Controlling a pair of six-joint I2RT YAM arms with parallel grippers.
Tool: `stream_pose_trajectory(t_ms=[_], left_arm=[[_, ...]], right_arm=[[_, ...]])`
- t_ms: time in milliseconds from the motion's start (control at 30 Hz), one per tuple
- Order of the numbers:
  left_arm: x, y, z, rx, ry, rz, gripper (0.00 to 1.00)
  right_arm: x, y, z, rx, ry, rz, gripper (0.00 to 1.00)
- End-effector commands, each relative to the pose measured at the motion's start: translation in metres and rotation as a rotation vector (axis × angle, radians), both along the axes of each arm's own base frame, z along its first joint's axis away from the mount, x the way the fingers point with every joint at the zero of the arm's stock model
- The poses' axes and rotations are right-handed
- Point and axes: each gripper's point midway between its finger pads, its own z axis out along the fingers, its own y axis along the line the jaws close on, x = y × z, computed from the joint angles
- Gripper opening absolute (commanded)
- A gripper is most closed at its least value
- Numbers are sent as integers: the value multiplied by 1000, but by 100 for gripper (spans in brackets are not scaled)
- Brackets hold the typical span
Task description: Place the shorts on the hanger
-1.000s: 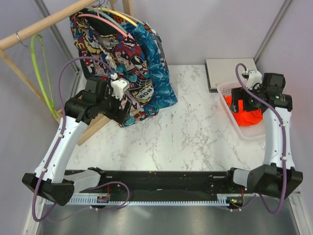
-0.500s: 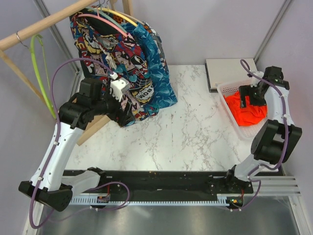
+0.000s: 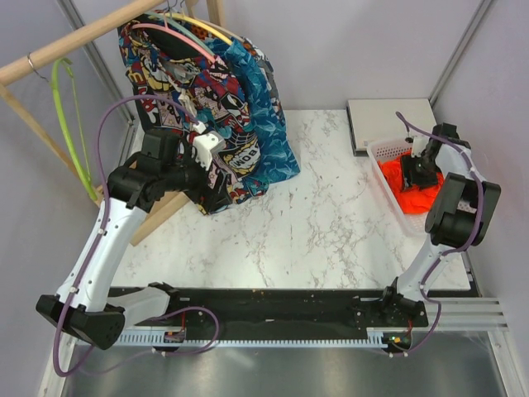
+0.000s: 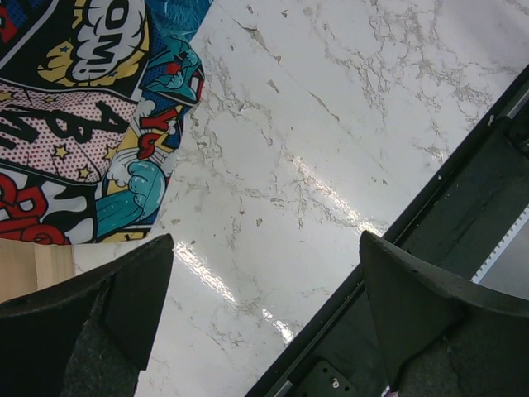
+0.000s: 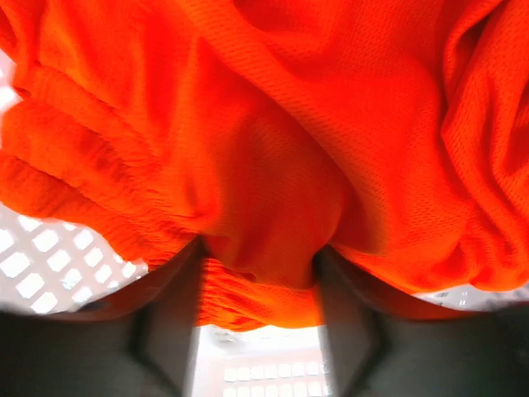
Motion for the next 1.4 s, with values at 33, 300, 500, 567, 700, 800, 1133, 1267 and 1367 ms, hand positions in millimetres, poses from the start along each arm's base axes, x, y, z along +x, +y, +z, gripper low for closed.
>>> stream_pose_trajectory(t_ms=[33, 300, 500, 567, 700, 800, 1133, 1267, 1367], left_arm=[[4, -6, 13, -10, -61, -54, 100], [1, -13, 20, -34, -72, -95, 100], [1, -14, 28, -40, -106, -104, 100], [1, -14, 33, -48, -125, -103, 100], [0, -14, 37, -56, -152, -102, 100], [1, -16, 41, -68, -172, -103, 100], [7, -22, 62, -146, -280, -94, 99], [6, -28, 70, -184, -289, -111, 100], [2, -30, 74, -197, -301, -129, 99]], right_arm=[[10, 8, 27, 43, -67, 45, 23], [17, 31, 159, 80, -298, 114, 0], [21, 57, 246, 165, -452, 174, 0], [21, 68, 281, 189, -536, 218, 0], [12, 97, 339, 262, -679, 263, 0], [-1, 128, 386, 340, -808, 332, 0], [-55, 256, 478, 770, -1010, 658, 0], [-80, 286, 522, 956, -1040, 772, 0], [-88, 301, 523, 1056, -989, 807, 0]])
